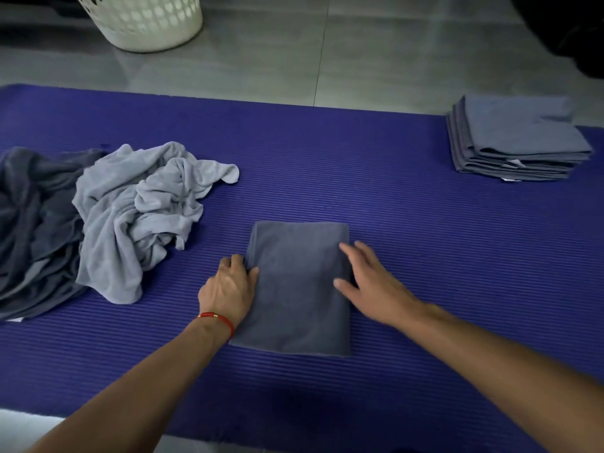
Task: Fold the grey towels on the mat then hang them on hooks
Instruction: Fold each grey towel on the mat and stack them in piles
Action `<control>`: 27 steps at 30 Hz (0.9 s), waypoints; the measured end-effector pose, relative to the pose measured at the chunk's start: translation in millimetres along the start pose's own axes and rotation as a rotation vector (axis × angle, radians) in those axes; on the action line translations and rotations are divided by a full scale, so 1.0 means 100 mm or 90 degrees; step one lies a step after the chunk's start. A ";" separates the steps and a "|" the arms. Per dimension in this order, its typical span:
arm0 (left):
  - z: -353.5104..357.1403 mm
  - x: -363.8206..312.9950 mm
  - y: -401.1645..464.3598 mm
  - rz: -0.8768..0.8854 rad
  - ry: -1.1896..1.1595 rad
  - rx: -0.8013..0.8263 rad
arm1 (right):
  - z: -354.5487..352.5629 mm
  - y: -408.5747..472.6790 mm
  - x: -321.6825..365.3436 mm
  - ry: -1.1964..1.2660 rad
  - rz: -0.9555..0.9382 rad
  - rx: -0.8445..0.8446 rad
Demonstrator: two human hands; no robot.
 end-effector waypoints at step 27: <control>-1.77 -2.35 0.22 0.462 -0.184 0.406 | -0.36 -0.65 -0.74 0.721 0.198 -0.050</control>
Point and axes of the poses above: each hand's wrist, its own y-axis towards the middle knuckle, its own z-axis out of the palm, x = y × z, the point moved 7 cm from there along y, towards the middle knuckle, and after that the axes turned 8 degrees about -x, right-handed, at the moved point
